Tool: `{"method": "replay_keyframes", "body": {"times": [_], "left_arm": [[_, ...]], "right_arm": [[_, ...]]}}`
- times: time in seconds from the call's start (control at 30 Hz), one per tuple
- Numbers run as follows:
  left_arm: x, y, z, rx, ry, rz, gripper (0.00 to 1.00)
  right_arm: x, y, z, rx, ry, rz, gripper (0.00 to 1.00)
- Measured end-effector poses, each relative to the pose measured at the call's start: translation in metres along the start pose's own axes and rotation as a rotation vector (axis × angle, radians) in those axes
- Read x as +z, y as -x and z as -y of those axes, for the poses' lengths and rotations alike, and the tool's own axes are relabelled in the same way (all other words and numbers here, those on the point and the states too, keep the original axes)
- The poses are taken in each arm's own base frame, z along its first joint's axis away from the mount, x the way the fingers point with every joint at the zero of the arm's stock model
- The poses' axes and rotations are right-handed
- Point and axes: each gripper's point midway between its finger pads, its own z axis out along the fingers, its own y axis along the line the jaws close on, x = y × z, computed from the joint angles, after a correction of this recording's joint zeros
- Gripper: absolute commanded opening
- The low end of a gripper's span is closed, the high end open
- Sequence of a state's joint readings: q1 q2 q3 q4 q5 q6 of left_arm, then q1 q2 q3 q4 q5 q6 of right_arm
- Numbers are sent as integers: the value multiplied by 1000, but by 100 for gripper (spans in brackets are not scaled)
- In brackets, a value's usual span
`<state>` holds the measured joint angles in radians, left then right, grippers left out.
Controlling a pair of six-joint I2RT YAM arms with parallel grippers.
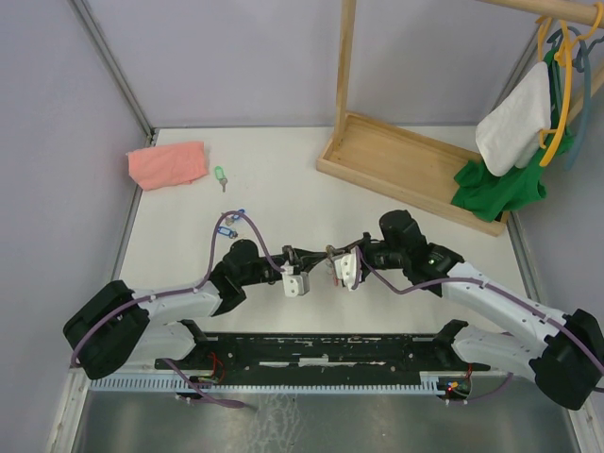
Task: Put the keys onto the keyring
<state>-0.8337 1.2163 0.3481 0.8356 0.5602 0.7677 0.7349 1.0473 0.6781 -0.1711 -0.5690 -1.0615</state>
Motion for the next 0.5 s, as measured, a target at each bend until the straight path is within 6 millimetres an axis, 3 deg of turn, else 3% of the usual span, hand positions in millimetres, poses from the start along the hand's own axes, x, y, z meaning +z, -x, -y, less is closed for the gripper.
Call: {"method": "replay_keyframes", "body": {"times": [0.5], "left_arm": [[4, -5, 12, -176, -95, -61, 3]], "right_arm": [[2, -1, -11, -94, 78, -63, 1]]}}
